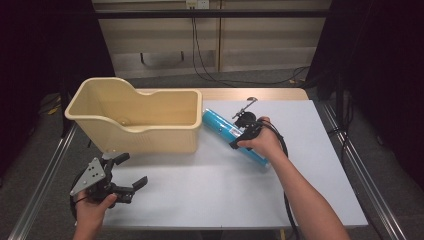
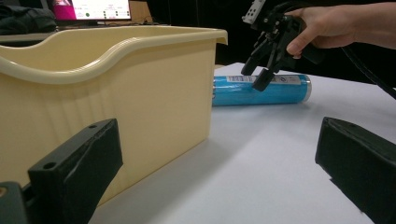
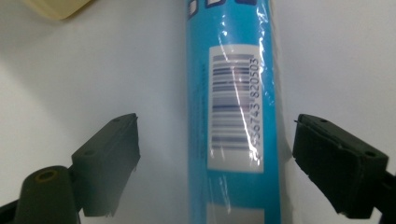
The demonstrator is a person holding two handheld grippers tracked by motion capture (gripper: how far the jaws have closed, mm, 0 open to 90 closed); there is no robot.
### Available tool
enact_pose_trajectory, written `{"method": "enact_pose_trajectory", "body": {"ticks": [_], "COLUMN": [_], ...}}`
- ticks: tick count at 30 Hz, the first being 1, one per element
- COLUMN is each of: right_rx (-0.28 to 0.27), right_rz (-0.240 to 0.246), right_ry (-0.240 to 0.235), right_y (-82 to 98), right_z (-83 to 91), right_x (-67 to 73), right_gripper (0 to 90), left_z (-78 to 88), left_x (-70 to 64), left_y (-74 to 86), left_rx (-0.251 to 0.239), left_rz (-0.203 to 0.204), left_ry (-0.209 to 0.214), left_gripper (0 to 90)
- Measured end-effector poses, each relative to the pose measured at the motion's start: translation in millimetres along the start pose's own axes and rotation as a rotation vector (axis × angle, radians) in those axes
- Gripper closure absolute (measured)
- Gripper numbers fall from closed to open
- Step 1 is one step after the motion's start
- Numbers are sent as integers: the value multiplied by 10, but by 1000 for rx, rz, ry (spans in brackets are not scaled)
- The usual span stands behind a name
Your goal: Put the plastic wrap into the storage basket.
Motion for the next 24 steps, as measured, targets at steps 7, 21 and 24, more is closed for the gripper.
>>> {"method": "enact_pose_trajectory", "body": {"ticks": [7,21,24], "right_rx": [81,205,213], "right_rz": [-22,-48,-34], "right_ry": [2,-10,-20], "right_y": [-40,-46,-49], "right_z": [-163,-311,-290], "right_x": [-131,-207,-209], "right_gripper": [169,307,319], "left_z": [-1,5,12], "left_x": [5,41,49], "left_y": [-3,-15,-14], "left_rx": [0,-4,-4], "left_rz": [3,7,10], "left_ry": [-1,-10,-12], "left_gripper": [4,4,4]}}
Point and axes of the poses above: each handheld gripper's, and its own axes: z roughly backward along the jaws, y roughly out of its underside, x roughly to its left, the point moved 10 cm from there along -z, roughly forward along the jaws, and after that the axes turned 12 degrees about -y, right-handed, at the moved point
